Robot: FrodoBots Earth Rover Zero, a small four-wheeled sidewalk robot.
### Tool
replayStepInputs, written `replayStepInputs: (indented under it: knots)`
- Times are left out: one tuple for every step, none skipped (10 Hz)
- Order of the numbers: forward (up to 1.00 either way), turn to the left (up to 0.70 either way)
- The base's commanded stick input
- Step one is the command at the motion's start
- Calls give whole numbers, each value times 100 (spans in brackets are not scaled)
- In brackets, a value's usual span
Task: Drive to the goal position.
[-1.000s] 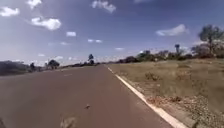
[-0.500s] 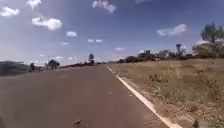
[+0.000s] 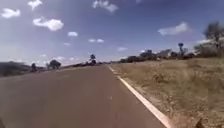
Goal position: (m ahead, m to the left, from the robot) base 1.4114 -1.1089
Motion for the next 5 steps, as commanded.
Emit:
replayStepInputs:
  knots:
    - [85, 1]
    - [85, 1]
    - [85, 1]
    - [85, 1]
    - [85, 1]
